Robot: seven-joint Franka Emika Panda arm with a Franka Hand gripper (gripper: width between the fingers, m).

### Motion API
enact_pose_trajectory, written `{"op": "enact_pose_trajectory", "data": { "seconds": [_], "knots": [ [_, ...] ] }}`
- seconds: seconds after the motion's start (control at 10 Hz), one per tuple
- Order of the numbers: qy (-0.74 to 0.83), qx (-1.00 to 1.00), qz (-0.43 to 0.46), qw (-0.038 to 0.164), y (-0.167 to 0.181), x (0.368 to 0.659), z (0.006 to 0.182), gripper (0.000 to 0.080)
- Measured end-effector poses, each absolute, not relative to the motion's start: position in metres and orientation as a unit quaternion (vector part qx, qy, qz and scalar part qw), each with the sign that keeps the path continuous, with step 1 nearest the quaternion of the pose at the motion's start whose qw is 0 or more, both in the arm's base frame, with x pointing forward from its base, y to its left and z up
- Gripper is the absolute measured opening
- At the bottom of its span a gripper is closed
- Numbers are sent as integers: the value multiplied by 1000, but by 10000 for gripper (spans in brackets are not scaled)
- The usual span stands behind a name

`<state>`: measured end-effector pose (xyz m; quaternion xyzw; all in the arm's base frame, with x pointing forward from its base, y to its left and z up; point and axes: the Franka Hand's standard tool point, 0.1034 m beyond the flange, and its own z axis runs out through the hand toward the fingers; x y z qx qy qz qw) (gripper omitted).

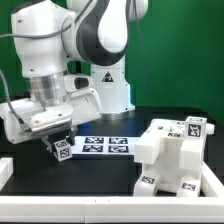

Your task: Assemble chair

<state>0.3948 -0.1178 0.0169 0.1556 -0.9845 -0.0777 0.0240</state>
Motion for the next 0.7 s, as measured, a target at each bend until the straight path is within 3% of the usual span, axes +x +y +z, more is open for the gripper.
{"op": "enact_pose_trajectory", "data": {
  "seconds": [0.6,0.7],
  "knots": [
    [-981,185,-47,28,-110,397,13,284],
    [-981,187,-47,28,-110,397,13,462]
  ]
}}
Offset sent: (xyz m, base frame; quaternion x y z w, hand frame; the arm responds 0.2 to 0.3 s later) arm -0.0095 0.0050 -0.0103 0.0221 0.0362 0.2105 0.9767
